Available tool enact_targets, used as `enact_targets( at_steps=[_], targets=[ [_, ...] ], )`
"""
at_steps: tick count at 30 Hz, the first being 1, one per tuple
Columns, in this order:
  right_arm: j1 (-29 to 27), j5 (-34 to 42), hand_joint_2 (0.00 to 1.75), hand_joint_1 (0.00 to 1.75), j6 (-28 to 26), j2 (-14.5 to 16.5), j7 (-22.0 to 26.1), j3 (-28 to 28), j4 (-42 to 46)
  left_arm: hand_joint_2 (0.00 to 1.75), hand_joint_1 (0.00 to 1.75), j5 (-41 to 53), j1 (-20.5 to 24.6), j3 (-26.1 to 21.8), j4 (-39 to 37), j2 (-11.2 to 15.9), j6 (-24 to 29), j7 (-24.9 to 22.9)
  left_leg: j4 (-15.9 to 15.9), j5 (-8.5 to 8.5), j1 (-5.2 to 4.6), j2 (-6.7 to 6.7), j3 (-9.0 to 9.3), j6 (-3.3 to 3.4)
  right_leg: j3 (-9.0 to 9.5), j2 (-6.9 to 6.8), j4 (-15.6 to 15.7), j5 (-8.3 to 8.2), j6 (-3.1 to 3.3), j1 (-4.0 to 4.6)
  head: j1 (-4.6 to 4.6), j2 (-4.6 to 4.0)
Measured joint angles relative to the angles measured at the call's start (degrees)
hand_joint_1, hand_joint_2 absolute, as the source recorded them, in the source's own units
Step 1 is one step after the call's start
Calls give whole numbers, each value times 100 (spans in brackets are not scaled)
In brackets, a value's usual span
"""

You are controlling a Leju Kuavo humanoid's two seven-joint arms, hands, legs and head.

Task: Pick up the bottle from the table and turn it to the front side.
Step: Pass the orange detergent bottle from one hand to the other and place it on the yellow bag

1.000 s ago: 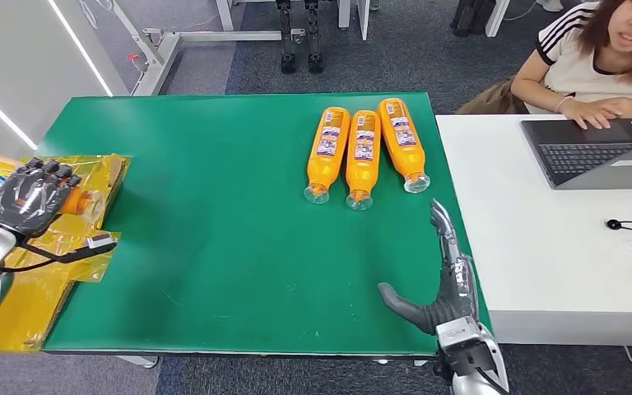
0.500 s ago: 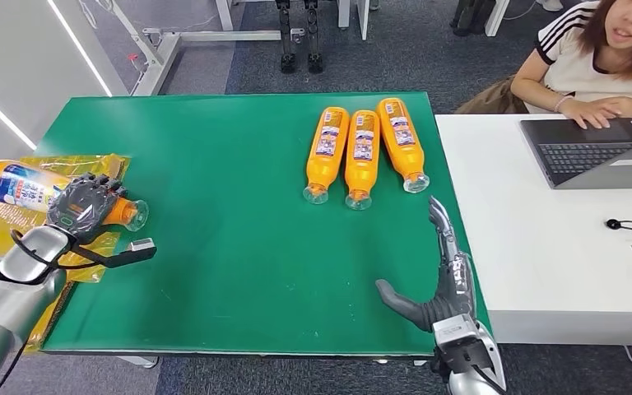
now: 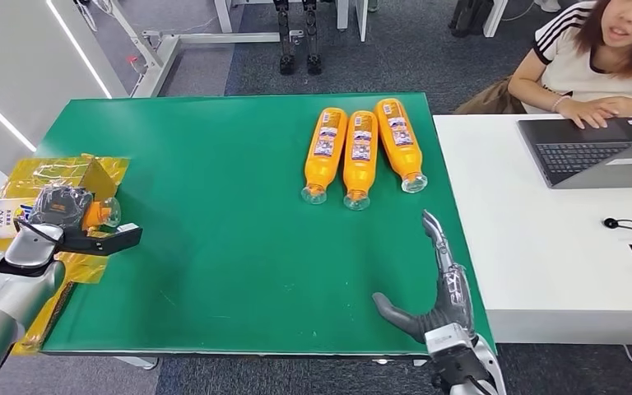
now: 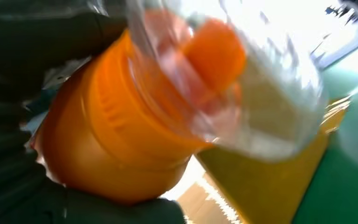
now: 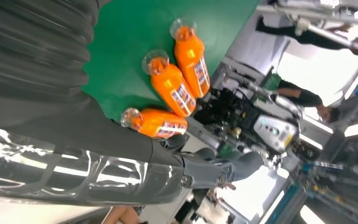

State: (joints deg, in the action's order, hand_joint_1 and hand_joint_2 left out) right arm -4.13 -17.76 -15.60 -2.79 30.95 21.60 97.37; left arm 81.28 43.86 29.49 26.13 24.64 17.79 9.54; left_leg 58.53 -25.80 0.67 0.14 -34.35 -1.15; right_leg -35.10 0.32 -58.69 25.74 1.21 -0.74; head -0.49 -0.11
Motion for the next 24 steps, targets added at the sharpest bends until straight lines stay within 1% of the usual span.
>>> enact_targets(
  at_steps=[2, 5, 8, 15, 17, 20, 23, 24],
  targets=[
    [-10, -60, 175, 0, 97, 6, -37, 1, 55, 175, 175, -93, -94, -23, -20, 28, -21, 74, -4, -4, 0, 7, 16, -7, 11, 9, 0, 2, 4, 0, 0, 0],
    [-16, -108, 175, 0, 172, 21, -70, 1, 104, 175, 175, -175, -406, -44, -55, 47, -134, 123, -5, -5, 4, 22, 28, -18, 7, 30, -1, 1, 11, 3, -1, 0],
    [10, -163, 175, 0, 286, 32, -120, 1, 126, 175, 175, -300, -601, -117, -67, 46, -272, 207, -4, 0, 5, 7, 23, -20, 11, 11, -2, 1, 12, 4, 2, 0],
    [166, -198, 175, 0, 336, 52, -189, 9, 127, 175, 175, -617, -630, -306, -64, 97, -589, 825, -5, -1, 2, -2, 37, -19, 28, 0, -2, 7, 13, 2, 1, 0],
    [189, -198, 175, 0, 332, 52, -204, 10, 125, 175, 175, -678, -614, -326, -64, 102, -681, 949, -5, -1, 2, -2, 41, -19, 32, -1, -2, 8, 13, 2, 1, 0],
    [204, -189, 175, 0, 298, 52, -214, 11, 122, 175, 175, -857, -563, -338, -63, 107, -868, 1292, -5, -1, 2, -4, 49, -19, 41, -4, -2, 9, 13, 2, 1, 0],
    [207, -176, 175, 0, 254, 52, -214, 14, 122, 175, 175, -1007, -534, -339, -49, 97, -911, 1540, -5, -1, 2, -7, 54, -19, 46, -9, -2, 9, 13, 2, 1, 0],
    [207, -175, 175, 0, 240, 52, -214, 15, 122, 175, 131, -1035, -534, -339, -43, 92, -906, 1574, -5, -1, 2, -8, 54, -19, 46, -10, -2, 9, 13, 2, 1, 0]
  ],
)
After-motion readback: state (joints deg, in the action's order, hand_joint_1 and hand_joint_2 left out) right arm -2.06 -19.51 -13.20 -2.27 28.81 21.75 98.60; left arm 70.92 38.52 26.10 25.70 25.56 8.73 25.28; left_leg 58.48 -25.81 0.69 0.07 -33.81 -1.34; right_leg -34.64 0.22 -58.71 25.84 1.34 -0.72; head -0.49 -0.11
